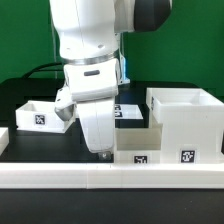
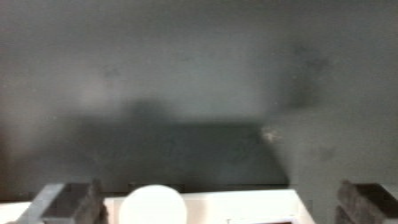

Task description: Assemble drawer

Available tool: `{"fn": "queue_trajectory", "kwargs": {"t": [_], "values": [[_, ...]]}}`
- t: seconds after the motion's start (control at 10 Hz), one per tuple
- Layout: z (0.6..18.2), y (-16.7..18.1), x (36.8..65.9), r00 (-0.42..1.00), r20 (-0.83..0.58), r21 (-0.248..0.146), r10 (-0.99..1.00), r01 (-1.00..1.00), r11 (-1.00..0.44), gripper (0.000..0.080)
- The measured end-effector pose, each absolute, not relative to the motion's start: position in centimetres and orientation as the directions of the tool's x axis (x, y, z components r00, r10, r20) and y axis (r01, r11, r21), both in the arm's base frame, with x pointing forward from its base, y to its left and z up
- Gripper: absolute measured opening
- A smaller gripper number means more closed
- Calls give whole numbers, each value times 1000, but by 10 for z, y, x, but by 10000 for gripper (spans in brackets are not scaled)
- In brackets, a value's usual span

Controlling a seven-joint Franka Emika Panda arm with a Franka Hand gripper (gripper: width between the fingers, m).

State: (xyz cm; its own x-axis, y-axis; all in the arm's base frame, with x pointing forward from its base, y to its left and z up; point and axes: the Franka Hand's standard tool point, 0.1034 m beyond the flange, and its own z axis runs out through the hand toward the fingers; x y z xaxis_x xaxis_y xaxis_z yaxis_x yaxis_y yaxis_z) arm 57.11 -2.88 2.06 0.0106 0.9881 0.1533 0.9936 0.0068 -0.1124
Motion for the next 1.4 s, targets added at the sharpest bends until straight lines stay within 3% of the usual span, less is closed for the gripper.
{"fn": "queue_trajectory", "kwargs": {"t": [0.5, 1.1, 1.4], "values": [[30, -18, 590, -52, 162, -84, 985, 994, 66, 649], [29, -6, 591, -40, 169, -83, 985, 995, 55, 649], [29, 16, 593, -98, 153, -82, 983, 990, 112, 649]]}}
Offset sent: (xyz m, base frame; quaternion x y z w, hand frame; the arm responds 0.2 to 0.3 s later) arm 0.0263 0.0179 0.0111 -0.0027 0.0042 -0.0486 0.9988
